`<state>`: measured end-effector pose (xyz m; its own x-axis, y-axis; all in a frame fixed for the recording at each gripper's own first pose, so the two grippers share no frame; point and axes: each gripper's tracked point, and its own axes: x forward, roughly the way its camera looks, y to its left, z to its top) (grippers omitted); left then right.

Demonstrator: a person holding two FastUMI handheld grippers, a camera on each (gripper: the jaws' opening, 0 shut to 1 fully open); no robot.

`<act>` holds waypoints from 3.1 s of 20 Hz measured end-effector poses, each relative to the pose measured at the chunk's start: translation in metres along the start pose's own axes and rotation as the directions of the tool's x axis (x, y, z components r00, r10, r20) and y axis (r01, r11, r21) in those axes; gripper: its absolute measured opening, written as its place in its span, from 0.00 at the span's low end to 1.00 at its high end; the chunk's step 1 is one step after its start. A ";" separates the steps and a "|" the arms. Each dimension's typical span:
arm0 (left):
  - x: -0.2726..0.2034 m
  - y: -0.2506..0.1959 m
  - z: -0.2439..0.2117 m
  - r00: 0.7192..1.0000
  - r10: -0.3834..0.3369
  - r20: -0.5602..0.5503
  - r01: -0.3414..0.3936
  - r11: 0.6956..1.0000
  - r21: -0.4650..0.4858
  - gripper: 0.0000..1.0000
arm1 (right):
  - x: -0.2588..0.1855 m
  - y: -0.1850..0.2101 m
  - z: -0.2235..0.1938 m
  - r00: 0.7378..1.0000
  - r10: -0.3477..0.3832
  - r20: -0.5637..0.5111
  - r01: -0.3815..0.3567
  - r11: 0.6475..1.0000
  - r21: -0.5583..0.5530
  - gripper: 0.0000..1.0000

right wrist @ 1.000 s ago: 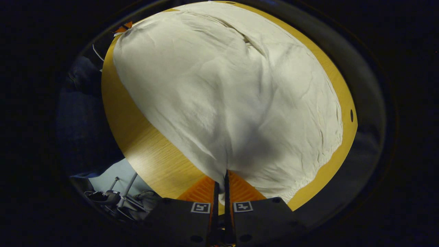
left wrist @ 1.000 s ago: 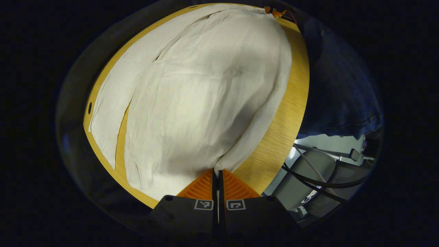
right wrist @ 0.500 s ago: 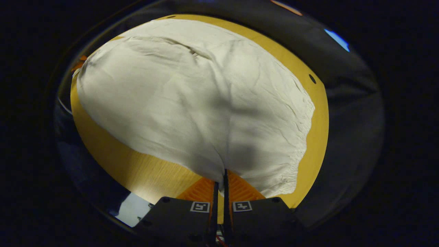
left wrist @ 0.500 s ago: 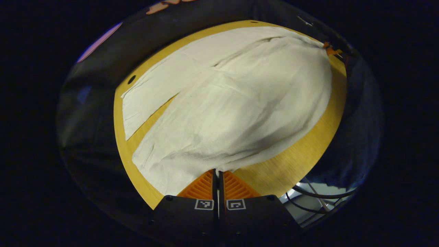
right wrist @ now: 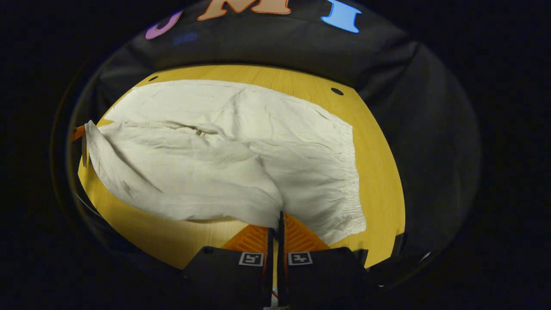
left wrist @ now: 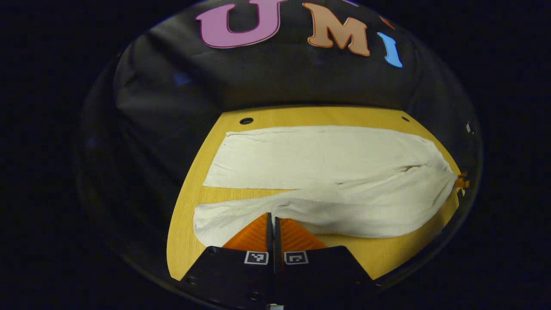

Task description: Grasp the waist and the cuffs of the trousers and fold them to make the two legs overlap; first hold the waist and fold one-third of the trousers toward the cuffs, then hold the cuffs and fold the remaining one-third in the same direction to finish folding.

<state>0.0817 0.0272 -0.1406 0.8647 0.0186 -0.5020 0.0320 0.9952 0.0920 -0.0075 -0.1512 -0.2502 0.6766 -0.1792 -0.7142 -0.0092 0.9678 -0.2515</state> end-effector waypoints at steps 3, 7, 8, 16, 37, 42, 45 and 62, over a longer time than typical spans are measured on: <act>0.030 -0.003 0.057 0.998 0.008 0.067 -0.002 0.996 -0.085 0.00 | -0.001 -0.002 0.032 0.996 -0.022 0.081 0.016 0.997 0.075 0.06; 0.056 0.005 0.077 0.992 0.023 0.121 -0.004 0.988 -0.156 0.00 | 0.012 -0.004 0.080 0.987 -0.026 0.160 0.000 0.987 0.158 0.06; 0.059 0.003 0.084 0.991 0.020 0.135 0.004 0.985 -0.175 0.00 | 0.014 -0.004 0.094 0.984 -0.024 0.176 -0.008 0.984 0.179 0.06; 0.129 0.010 0.146 0.969 0.053 0.243 0.017 0.960 -0.280 0.00 | 0.054 -0.009 0.183 0.952 -0.074 0.298 -0.013 0.960 0.278 0.06; 0.214 0.048 0.177 0.945 0.255 0.206 -0.206 0.950 -0.235 0.76 | 0.160 -0.021 0.277 0.938 -0.005 0.348 -0.082 0.969 0.234 0.99; 0.167 0.039 0.200 0.930 0.235 0.282 -0.160 0.951 -0.263 0.96 | 0.112 -0.071 0.281 0.907 -0.072 0.416 -0.050 0.960 0.277 0.98; 0.144 0.027 0.197 0.928 0.233 0.289 -0.164 0.956 -0.243 0.96 | 0.097 -0.119 0.256 0.905 -0.160 0.395 0.042 0.956 0.291 0.98; 0.114 -0.009 0.171 0.949 0.187 0.255 -0.129 0.965 -0.230 0.95 | 0.136 -0.169 0.127 0.975 -0.146 0.167 0.070 0.916 0.395 0.98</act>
<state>0.2655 0.0042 -0.0515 0.9542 0.1794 -0.2396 -0.1953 0.9797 -0.0442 0.1799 -0.3170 -0.2221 0.7840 -0.2870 -0.5504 0.3295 0.9439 -0.0228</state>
